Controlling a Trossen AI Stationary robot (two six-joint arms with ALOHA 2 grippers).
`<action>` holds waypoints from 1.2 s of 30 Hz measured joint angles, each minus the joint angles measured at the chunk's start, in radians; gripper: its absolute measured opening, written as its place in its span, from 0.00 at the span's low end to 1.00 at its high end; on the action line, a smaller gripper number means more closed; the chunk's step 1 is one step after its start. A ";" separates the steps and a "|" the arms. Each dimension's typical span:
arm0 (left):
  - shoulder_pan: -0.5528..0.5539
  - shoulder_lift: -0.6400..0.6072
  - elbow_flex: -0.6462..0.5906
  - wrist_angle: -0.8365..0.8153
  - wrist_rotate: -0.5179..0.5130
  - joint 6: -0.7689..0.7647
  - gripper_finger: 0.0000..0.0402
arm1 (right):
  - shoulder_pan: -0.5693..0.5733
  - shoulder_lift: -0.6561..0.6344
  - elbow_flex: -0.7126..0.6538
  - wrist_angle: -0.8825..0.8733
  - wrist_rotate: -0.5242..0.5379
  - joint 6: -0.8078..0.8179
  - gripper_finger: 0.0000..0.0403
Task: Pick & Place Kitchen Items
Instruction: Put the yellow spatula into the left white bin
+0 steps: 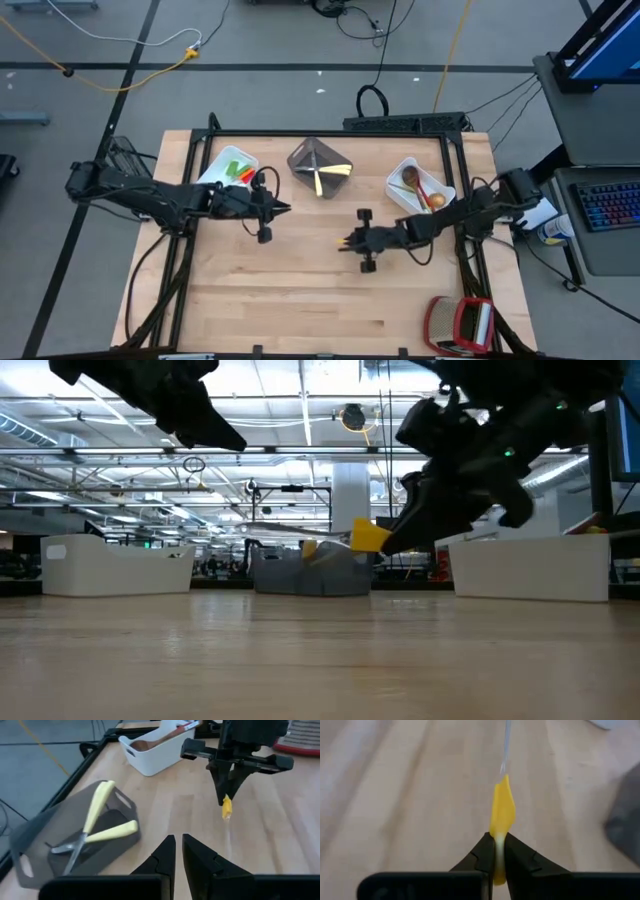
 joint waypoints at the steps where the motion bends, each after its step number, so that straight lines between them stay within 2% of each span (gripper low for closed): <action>1: 0.007 0.000 0.000 0.000 0.000 0.006 0.09 | -0.011 0.000 0.000 0.001 0.001 -0.013 0.04; 5: 0.020 0.008 0.000 0.014 0.025 0.071 0.09 | -0.045 0.000 0.000 0.009 0.000 -0.054 0.04; 11: 0.022 0.105 0.001 0.086 0.038 0.151 0.12 | -0.096 -0.001 0.002 0.024 0.002 -0.081 0.04; 20: 0.051 0.289 0.000 0.196 0.046 0.159 0.39 | -0.147 -0.002 0.002 0.039 -0.001 -0.082 0.04; 25: 0.058 0.354 0.000 0.213 0.053 0.219 0.48 | -0.160 -0.002 0.002 0.062 -0.001 -0.098 0.04; 30: 0.075 0.394 0.000 0.231 0.049 0.231 0.49 | -0.161 -0.002 0.002 0.075 -0.002 -0.133 0.04; 36: 0.092 0.394 0.000 0.240 0.046 0.231 0.41 | -0.164 -0.002 0.002 0.075 -0.001 -0.135 0.04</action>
